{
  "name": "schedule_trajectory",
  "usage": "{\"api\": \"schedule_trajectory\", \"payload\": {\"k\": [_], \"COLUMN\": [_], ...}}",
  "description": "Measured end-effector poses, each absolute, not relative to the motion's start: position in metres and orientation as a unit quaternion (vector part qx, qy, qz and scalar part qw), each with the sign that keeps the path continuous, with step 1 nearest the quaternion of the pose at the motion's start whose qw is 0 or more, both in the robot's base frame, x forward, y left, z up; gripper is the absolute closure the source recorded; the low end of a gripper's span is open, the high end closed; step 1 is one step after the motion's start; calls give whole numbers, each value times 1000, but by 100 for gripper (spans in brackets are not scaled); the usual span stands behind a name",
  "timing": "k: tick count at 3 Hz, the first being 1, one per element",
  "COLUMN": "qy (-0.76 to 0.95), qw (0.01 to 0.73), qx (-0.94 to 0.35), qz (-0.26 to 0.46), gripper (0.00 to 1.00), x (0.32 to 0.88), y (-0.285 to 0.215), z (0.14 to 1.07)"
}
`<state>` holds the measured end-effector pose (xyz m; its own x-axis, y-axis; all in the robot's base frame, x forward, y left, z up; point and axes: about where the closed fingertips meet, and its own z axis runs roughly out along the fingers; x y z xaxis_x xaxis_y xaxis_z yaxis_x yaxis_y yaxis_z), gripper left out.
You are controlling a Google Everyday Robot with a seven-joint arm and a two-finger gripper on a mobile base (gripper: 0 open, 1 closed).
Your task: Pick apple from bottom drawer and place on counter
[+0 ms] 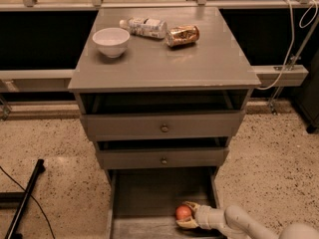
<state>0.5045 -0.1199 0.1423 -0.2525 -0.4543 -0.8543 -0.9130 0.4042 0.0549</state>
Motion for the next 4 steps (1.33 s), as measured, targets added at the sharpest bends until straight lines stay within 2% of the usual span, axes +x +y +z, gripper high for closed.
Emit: {"api": "schedule_trajectory", "payload": {"k": [1, 2, 4], "qy": [725, 664, 547], "qw": [415, 430, 430], "qx": [-449, -497, -601], "qz": [317, 356, 393], "gripper": [88, 100, 100], "x": [505, 494, 471], "y": [-116, -119, -106], "z": [148, 217, 368]}}
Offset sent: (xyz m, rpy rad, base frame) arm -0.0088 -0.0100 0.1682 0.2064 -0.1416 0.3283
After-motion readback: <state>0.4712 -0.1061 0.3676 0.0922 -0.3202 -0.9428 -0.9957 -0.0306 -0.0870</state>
